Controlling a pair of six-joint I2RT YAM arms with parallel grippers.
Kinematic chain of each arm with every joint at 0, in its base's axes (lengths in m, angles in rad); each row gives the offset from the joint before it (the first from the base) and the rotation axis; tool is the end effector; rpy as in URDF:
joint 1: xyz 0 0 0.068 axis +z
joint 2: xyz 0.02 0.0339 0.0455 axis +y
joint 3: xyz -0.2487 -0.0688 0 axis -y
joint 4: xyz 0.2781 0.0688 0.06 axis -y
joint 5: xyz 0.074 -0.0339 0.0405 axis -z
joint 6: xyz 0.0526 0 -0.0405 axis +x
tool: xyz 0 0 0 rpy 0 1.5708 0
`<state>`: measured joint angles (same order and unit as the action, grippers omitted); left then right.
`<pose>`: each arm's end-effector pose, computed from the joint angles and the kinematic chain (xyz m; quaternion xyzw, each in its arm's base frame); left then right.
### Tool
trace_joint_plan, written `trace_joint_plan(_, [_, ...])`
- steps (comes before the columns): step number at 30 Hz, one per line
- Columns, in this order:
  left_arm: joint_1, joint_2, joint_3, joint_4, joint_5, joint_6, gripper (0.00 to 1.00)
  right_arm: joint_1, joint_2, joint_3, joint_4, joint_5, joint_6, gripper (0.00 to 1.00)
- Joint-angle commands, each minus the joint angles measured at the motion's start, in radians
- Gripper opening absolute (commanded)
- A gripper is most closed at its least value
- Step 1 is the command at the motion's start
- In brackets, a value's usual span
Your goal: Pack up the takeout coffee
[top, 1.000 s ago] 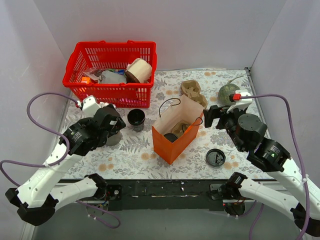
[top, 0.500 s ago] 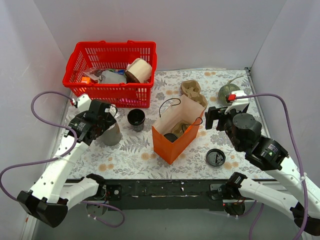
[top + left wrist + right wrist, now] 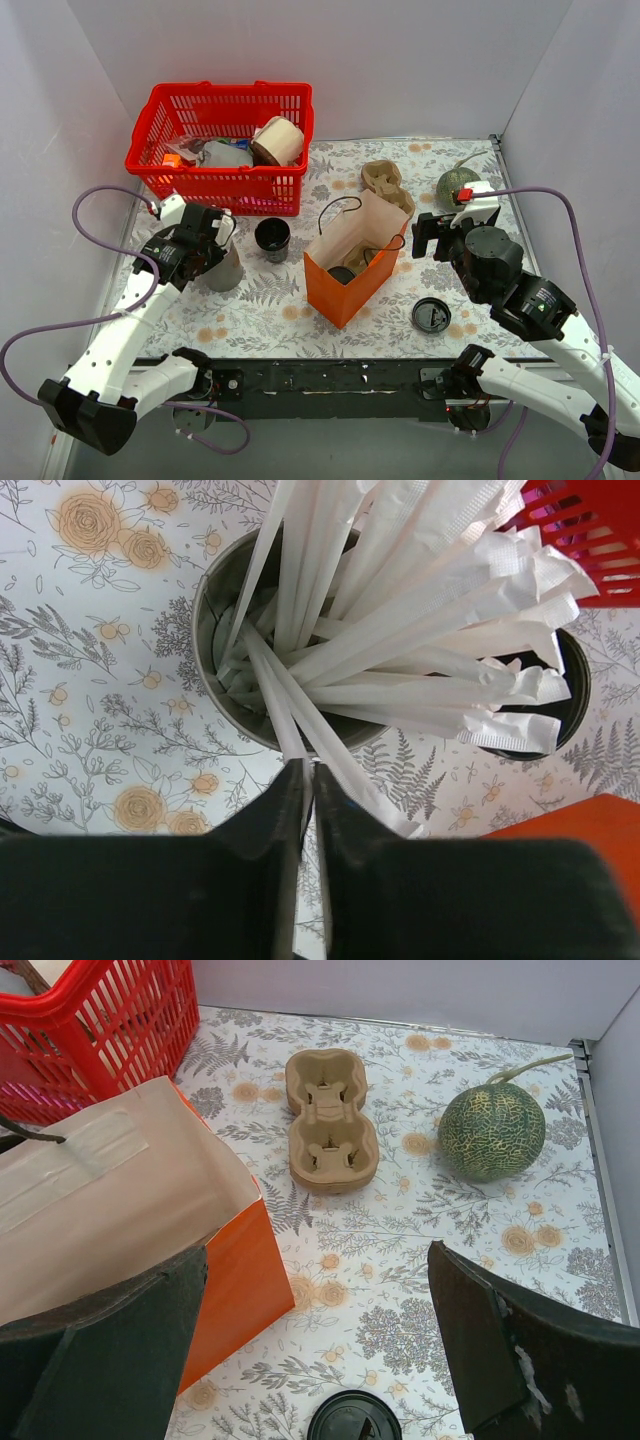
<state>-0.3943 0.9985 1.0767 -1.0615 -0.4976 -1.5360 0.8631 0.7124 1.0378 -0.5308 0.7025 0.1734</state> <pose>0.2169 -0.0631 0.3041 -0.5613 0.7421 -0.0965 0.3535 0.1479 0.1207 0.3985 -0.0420 0.7590 0.0615 0.6468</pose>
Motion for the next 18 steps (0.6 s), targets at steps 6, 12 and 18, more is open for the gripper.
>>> trace_joint_plan(6, [0.008,0.008,0.107,-0.012,-0.047,0.02,0.0,-0.006,-0.008,0.021,0.014,0.026,0.006,0.98])
trace_joint_plan(12, [0.006,0.045,0.279,-0.055,-0.113,0.05,0.0,-0.006,-0.011,0.033,0.02,0.028,0.006,0.98])
trace_joint_plan(18, [0.006,0.039,0.517,0.029,-0.09,0.193,0.0,-0.006,-0.039,0.034,0.064,0.055,-0.028,0.98])
